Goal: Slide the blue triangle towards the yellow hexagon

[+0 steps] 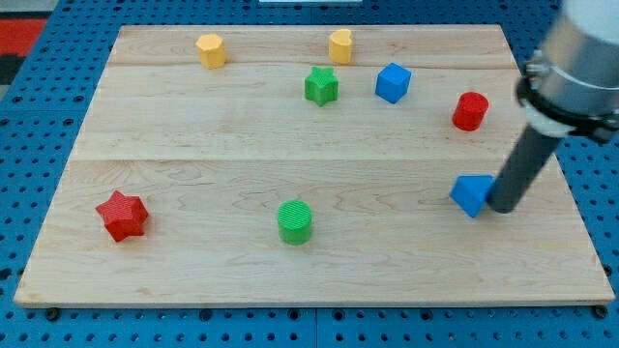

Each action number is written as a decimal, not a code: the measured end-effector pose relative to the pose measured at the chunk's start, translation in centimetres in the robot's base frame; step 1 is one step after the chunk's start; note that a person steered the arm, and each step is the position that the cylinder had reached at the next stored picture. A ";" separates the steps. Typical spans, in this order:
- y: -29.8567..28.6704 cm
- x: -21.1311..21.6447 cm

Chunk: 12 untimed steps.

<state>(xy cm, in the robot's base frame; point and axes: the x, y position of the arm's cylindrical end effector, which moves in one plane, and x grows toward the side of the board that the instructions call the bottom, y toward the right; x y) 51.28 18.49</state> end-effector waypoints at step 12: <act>-25.3 -14.1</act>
